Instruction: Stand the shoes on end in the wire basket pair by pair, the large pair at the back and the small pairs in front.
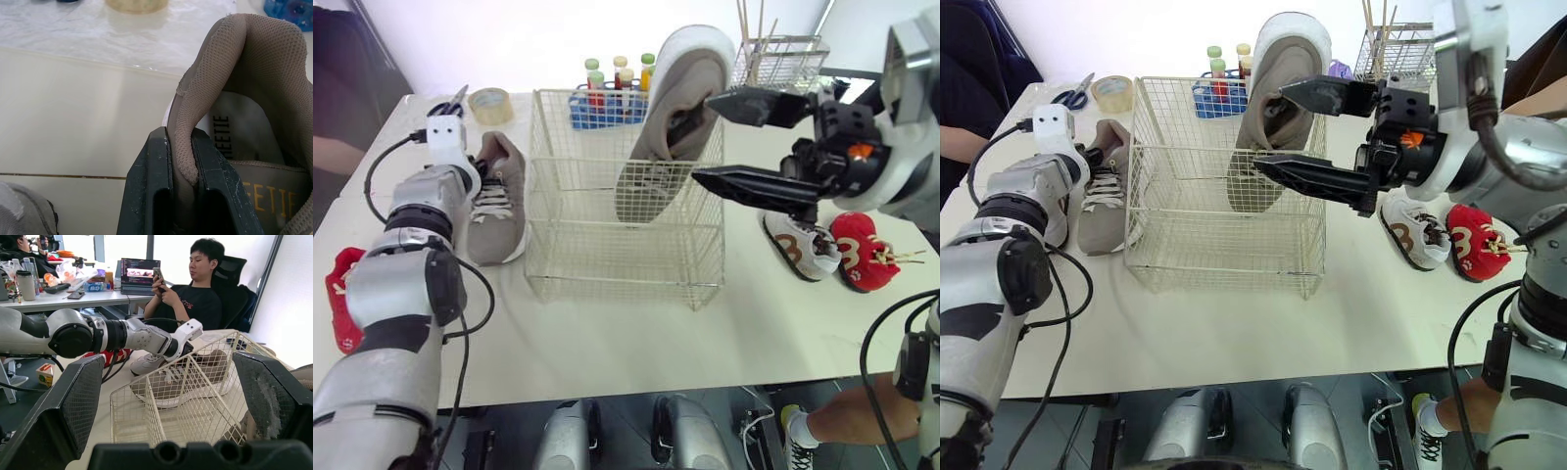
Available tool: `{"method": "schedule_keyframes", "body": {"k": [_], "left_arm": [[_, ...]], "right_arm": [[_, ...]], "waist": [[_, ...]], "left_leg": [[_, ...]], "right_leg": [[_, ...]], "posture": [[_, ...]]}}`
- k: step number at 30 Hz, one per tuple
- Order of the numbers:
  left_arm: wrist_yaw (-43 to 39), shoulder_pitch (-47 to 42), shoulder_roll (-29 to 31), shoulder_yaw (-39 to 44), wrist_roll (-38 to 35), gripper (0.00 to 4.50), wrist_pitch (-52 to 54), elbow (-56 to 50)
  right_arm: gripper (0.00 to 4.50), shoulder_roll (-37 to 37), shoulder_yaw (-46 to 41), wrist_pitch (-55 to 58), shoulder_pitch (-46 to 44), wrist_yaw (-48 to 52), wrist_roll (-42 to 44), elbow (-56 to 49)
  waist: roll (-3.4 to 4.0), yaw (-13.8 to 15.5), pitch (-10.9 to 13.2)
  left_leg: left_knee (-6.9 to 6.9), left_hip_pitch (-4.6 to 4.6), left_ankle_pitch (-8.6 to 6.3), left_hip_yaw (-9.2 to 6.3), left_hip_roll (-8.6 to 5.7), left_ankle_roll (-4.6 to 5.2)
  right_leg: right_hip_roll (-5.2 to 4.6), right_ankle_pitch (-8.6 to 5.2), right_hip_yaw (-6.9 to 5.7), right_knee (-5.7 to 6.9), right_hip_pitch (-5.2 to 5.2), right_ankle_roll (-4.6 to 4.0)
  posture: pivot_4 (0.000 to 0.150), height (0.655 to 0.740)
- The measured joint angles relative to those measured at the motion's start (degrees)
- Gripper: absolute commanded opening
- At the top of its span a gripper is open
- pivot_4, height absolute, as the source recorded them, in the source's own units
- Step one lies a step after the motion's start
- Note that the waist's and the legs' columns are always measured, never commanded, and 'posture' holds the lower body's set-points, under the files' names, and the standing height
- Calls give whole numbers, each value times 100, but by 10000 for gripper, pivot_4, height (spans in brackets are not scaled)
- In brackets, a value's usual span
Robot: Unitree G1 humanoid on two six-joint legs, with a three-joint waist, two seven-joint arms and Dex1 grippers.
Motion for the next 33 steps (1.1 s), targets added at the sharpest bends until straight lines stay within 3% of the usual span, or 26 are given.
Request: {"method": "schedule_keyframes", "body": {"k": [7,14,22,33], "left_arm": [[-136,-230,375,1048,-794,423,-319,96],[-616,-1023,362,1276,-1210,423,-1675,-560],[-916,-1276,-473,1230,-1572,423,-2810,-2015],[-919,-1213,-1904,308,-1745,423,-3271,-4437]], "right_arm": [[45000,-39,9,-114,100,29,-73,-4],[45000,-26,222,-307,98,243,-325,130],[45000,-22,424,-507,79,500,-676,288],[45000,-112,417,-549,82,555,-789,280]], "waist": [[-36,-38,20],[-42,-29,22],[-42,-26,22],[-42,66,22]], "left_leg": [[2,-14,1,-8,-1,-1],[5,-24,12,2,-11,-20],[7,-24,12,2,-13,-20],[8,-22,13,3,-13,-19]], "right_leg": [[-1,0,-7,-1,-6,0],[-14,5,-10,-9,-6,9],[-17,7,-10,-13,-5,12],[-14,10,-8,-23,-3,18]], "posture": [[1500,7400],[1500,7400],[1500,7400],[1500,7400]]}}
